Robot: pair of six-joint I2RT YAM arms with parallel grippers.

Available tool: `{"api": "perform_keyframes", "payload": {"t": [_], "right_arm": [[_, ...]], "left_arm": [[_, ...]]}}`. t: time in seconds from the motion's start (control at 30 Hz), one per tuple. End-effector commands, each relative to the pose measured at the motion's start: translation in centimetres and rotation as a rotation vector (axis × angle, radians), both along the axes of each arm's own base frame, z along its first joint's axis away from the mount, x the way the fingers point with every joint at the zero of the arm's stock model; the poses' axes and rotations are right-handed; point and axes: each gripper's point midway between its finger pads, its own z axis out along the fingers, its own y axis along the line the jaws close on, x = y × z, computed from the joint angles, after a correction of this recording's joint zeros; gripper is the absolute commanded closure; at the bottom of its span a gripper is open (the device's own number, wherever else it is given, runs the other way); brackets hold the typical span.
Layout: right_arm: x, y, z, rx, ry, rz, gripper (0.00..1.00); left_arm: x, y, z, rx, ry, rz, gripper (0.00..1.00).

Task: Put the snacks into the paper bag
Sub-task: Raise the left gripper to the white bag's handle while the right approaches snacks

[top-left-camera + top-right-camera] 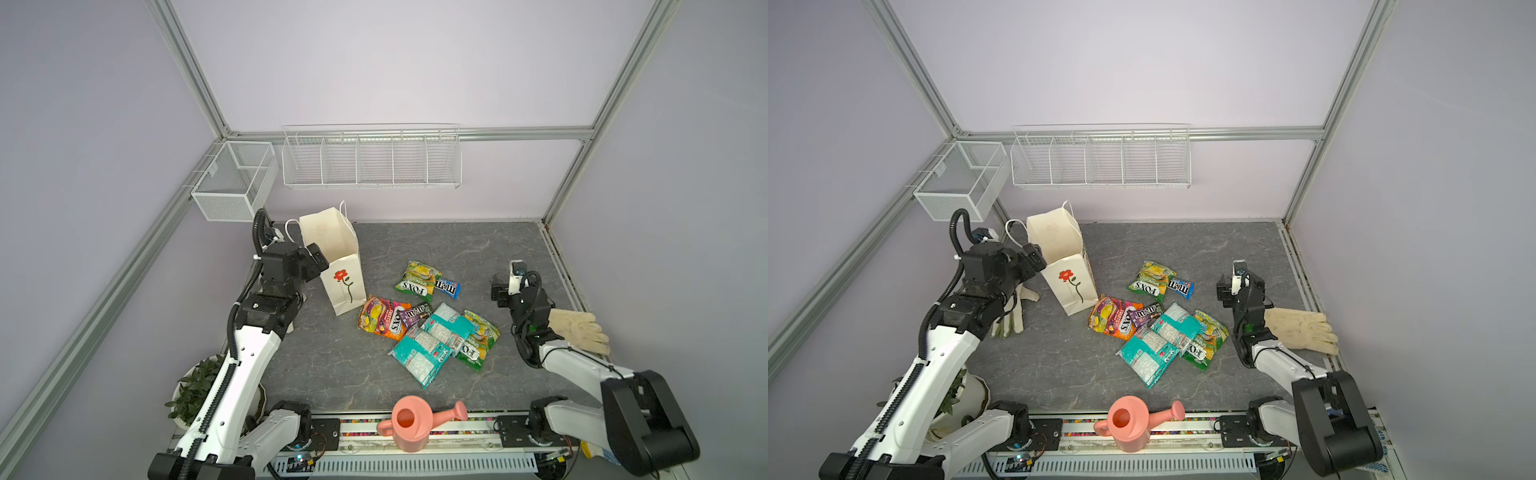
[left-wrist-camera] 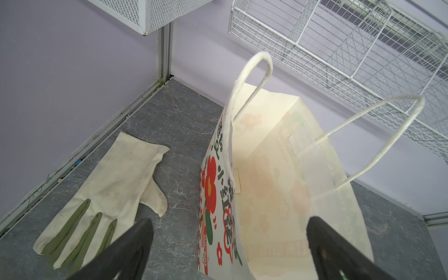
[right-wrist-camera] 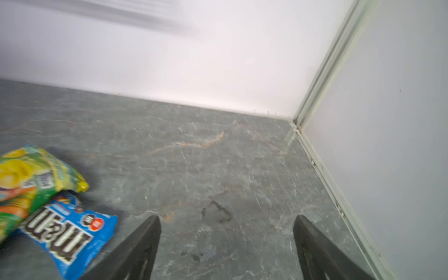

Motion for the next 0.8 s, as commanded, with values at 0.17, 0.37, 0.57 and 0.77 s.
{"api": "perform_keyframes", "payload": {"t": [0.17, 0.37, 0.57, 0.77], "right_arm": [[-3.4, -3.0, 1.6, 0.338, 0.406, -0.321, 0.11], [-4.0, 0.0, 3.8, 0.341, 0.412, -0.171, 0.11], [-5.6, 0.8, 4.9, 0.364, 0.401, -0.093, 0.11], [-6.9, 0.9, 2.8, 0.35, 0.431, -0.065, 0.11]], "left_arm": [[1.1, -0.4, 0.2, -0.003, 0.034, -0.005, 0.02], [1.9, -1.1, 0.0, -0.012, 0.056, -0.031, 0.04], [2.3, -0.8, -0.1, -0.016, 0.071, -0.035, 0.06], [2.9, -0.7, -0.6, -0.037, 0.084, -0.042, 0.14]]}}
